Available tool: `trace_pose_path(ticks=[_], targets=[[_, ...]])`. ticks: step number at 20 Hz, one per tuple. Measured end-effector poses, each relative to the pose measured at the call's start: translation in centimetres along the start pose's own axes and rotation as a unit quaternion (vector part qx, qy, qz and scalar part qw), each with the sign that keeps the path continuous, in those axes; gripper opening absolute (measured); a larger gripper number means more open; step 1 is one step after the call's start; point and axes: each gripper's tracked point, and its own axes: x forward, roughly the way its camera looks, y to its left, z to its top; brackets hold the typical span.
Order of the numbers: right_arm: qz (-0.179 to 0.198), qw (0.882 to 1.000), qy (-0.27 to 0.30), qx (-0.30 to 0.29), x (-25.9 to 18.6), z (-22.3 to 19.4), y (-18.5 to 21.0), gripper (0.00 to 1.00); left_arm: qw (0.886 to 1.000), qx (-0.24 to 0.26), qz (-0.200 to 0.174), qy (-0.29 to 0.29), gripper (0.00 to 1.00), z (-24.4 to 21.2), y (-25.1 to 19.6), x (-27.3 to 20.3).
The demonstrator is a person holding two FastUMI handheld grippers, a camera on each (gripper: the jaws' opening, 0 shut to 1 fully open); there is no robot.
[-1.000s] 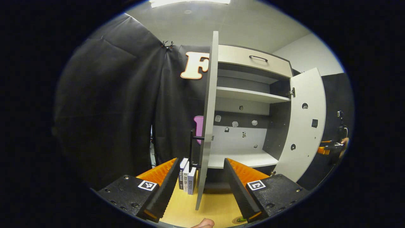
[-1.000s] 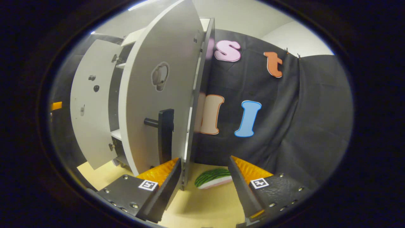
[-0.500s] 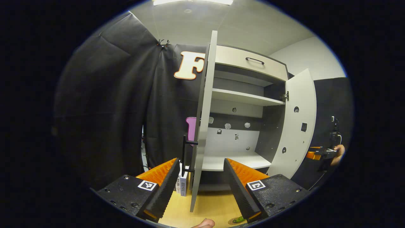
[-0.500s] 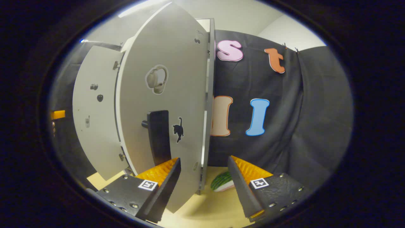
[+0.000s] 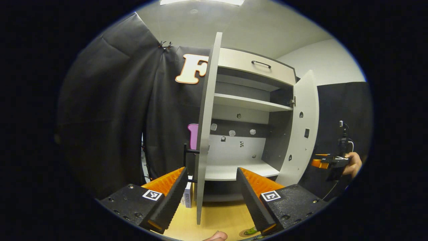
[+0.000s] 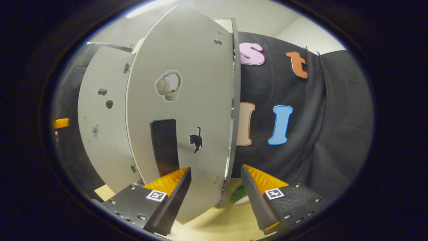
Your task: Grasp the bottle in the cabinet with the left hand and place it on the coaster, then close the right door with the right hand and the left door with the left hand.
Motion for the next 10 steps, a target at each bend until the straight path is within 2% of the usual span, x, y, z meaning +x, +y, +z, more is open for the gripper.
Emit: trace_pose_path(ticks=[1, 7, 10], targets=[[0.001, 1.000, -0.005, 0.003, 0.2, 0.2, 0.6, 0.94, 1.000, 0.002, -0.004, 0.002, 0.92, 0.0, -0.1, -0.1], [0.028, 0.999, -0.032, 0.008, 1.1, 1.9, 4.5, 0.89, 1.000, 0.015, -0.002, 0.004, 0.92, -0.5, 0.3, 0.1], [0.028, 0.999, -0.033, 0.003, 0.9, 1.8, 5.1, 0.92, 1.000, 0.017, 0.010, 0.003, 0.92, -0.6, 1.7, -0.1]])
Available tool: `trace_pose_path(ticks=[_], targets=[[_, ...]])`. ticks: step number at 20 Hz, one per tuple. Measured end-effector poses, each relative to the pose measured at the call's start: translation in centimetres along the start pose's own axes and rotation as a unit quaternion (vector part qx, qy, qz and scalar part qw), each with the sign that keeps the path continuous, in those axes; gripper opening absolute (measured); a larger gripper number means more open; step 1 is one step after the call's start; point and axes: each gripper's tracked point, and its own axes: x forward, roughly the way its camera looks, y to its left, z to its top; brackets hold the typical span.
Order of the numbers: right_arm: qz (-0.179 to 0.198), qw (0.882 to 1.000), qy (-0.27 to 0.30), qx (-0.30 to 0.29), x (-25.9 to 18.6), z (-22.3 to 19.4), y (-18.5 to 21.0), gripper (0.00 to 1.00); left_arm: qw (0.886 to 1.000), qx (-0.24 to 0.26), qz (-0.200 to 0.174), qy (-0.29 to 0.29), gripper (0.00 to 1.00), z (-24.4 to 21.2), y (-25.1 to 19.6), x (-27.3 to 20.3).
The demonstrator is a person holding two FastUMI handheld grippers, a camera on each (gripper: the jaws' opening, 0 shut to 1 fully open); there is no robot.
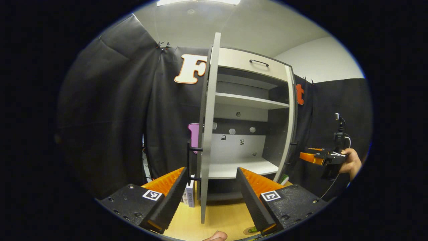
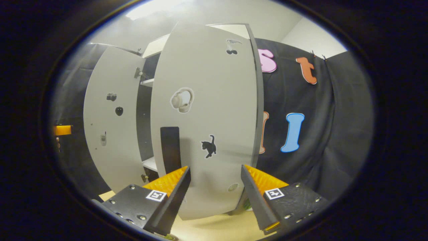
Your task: Grasp the bottle in the cabinet with the left hand and place it on the coaster, then close the right door with the right hand and the left door with the left hand.
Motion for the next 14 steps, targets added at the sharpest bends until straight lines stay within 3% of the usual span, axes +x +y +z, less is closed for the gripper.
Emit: trace_pose_path(ticks=[12, 14], targets=[[-0.001, 1.000, -0.012, -0.007, -4.5, 0.7, 2.2, 0.92, 0.999, -0.012, 0.044, 0.020, 0.92, -1.6, 7.9, 1.4], [-0.019, 0.999, -0.028, -0.021, -5.7, 1.6, 1.7, 0.92, 0.998, -0.013, 0.053, 0.022, 0.92, -1.8, 9.4, 2.2]])
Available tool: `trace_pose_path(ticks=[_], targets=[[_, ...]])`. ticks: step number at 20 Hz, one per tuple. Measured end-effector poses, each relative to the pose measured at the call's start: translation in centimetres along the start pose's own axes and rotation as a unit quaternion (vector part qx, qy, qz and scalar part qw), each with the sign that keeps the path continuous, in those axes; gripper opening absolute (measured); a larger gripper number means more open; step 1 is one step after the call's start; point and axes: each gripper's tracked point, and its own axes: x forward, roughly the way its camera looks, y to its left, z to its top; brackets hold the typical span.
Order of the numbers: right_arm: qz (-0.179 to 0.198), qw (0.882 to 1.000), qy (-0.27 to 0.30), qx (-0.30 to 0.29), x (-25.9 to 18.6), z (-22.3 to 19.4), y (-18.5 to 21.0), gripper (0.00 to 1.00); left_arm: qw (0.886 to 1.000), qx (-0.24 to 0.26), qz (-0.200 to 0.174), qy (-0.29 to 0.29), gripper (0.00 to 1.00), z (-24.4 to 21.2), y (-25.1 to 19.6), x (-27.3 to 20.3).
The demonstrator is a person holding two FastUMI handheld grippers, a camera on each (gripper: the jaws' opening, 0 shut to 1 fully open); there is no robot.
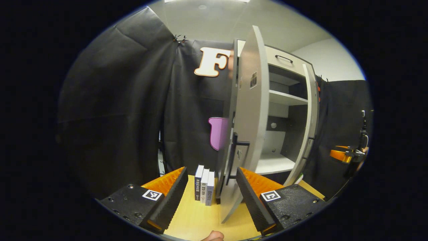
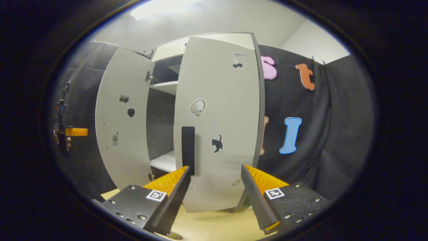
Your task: Grasp the bottle in the cabinet with the left hand and place it on the coaster, then close the right door with the right hand and the left door with the left hand.
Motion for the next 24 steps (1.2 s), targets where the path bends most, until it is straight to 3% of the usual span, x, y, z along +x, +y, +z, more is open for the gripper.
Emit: trace_pose_path(ticks=[3, 10, 13, 14, 16, 17, 18, 19, 20, 21, 22, 24], targets=[[-0.001, 1.000, -0.017, -0.013, -1.5, 0.7, 0.6, 0.99, 1.000, -0.008, 0.010, 0.004, 0.92, -0.4, 1.6, 1.8], [0.001, 1.000, -0.015, -0.010, -4.4, 0.3, 0.4, 0.93, 1.000, -0.017, 0.007, -0.003, 0.92, 0.3, 2.4, 5.9], [-0.008, 1.000, -0.013, -0.010, -5.4, 0.0, -0.5, 0.96, 0.999, -0.017, -0.034, 0.005, 0.92, 0.3, -0.2, 6.7], [-0.007, 1.000, -0.015, -0.007, -5.7, 0.0, -0.6, 0.96, 0.999, 0.000, -0.039, 0.002, 0.92, 0.8, -0.3, 6.0], [-0.004, 1.000, -0.019, -0.002, -6.4, -0.3, -0.4, 0.93, 0.998, 0.043, -0.043, -0.005, 0.84, 1.2, -1.6, 6.4], [-0.003, 1.000, -0.021, -0.001, -6.7, -0.4, -0.5, 0.96, 0.998, 0.045, -0.048, -0.004, 0.84, 1.2, -2.2, 6.5], [-0.002, 1.000, -0.022, -0.001, -6.9, -0.4, -0.5, 0.93, 0.998, 0.034, -0.056, 0.002, 0.84, 0.5, -3.1, 6.6], [-0.002, 1.000, -0.024, 0.000, -7.2, -0.5, -0.6, 0.93, 0.998, 0.022, -0.065, 0.008, 0.89, 0.2, -4.0, 6.7], [-0.003, 1.000, -0.024, 0.001, -7.4, -0.6, -0.8, 0.94, 0.997, 0.017, -0.071, 0.014, 0.84, 0.1, -4.9, 6.6], [-0.003, 1.000, -0.024, 0.001, -7.7, -0.8, -0.9, 0.93, 0.997, 0.021, -0.076, 0.015, 0.90, 0.2, -5.7, 6.5], [-0.004, 1.000, -0.024, 0.003, -7.9, -1.0, -1.2, 0.96, 0.997, 0.031, -0.075, 0.011, 0.90, 0.4, -6.3, 6.5], [-0.001, 1.000, -0.022, 0.005, -8.5, -1.4, -1.3, 0.94, 0.996, 0.052, -0.067, 0.003, 0.90, 0.6, -6.9, 6.7]])
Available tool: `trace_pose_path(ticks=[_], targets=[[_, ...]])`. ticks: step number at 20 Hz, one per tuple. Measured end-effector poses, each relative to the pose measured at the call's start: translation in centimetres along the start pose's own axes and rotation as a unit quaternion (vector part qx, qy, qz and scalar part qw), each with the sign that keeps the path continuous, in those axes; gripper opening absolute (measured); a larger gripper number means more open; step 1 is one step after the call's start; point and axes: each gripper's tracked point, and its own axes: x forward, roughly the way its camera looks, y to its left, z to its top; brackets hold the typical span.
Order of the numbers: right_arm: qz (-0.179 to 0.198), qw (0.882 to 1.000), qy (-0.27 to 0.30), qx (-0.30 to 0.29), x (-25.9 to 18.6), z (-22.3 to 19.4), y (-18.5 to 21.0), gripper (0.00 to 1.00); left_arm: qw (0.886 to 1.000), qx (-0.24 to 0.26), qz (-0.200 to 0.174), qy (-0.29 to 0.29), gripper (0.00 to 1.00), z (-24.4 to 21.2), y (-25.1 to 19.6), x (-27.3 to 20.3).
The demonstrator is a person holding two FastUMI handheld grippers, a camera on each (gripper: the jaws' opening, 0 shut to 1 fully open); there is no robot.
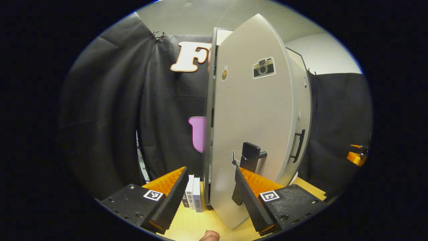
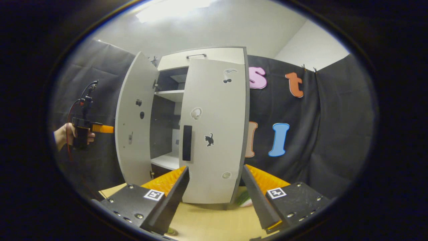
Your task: Grasp the bottle in the cabinet with the left hand and place it on the coaster, then close the right door with the right hand and the left door with the left hand.
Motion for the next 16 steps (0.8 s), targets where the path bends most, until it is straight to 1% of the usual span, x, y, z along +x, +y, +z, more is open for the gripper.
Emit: trace_pose_path(ticks=[1, 5, 6, 7, 8, 10, 11, 12, 13, 14, 15, 16], targets=[[0.000, 1.000, 0.001, -0.002, -0.3, -0.1, -0.1, 0.96, 1.000, 0.005, 0.003, -0.002, 0.90, 0.1, -0.2, 0.1], [0.000, 1.000, 0.008, 0.005, -1.0, -0.6, -0.6, 0.96, 1.000, -0.017, 0.011, -0.003, 0.90, -0.3, -1.0, 0.2], [0.000, 1.000, 0.008, 0.007, -1.1, -0.6, -0.5, 0.94, 1.000, -0.019, 0.013, -0.004, 0.90, -0.2, -1.1, 0.2], [0.001, 1.000, 0.007, 0.007, -1.1, -0.5, -0.2, 0.94, 1.000, -0.017, 0.015, -0.006, 0.84, -0.1, -1.2, 0.2], [0.000, 1.000, 0.006, 0.007, -1.2, -0.6, -0.1, 0.94, 1.000, -0.014, 0.015, -0.007, 0.90, 0.0, -1.4, 0.4], [-0.005, 1.000, 0.006, 0.003, -1.2, -0.8, 0.2, 0.93, 1.000, -0.013, 0.013, -0.009, 0.90, -0.1, -2.3, 0.6], [-0.016, 1.000, 0.004, 0.000, -1.4, -0.8, -0.1, 0.95, 1.000, -0.012, 0.012, -0.011, 0.90, -0.1, -2.9, 0.8], [-0.032, 0.999, 0.002, -0.003, -1.5, -0.9, -0.8, 0.96, 1.000, -0.012, 0.012, -0.015, 0.84, 0.0, -3.3, 1.0], [-0.050, 0.999, 0.000, 0.001, -1.5, -0.9, -1.4, 0.93, 1.000, -0.015, 0.014, -0.018, 0.90, 0.0, -3.7, 1.2], [-0.064, 0.998, 0.001, 0.007, -1.4, -0.8, -2.1, 0.96, 0.999, -0.017, 0.015, -0.022, 0.90, -0.1, -4.1, 1.4], [-0.075, 0.997, -0.002, 0.013, -1.4, -0.6, -2.3, 0.96, 0.999, -0.020, 0.016, -0.025, 0.90, 0.0, -4.6, 1.6], [-0.079, 0.997, -0.008, 0.024, -1.5, -0.2, -2.2, 0.94, 0.999, -0.022, 0.016, -0.027, 0.90, -0.1, -5.1, 1.8]])
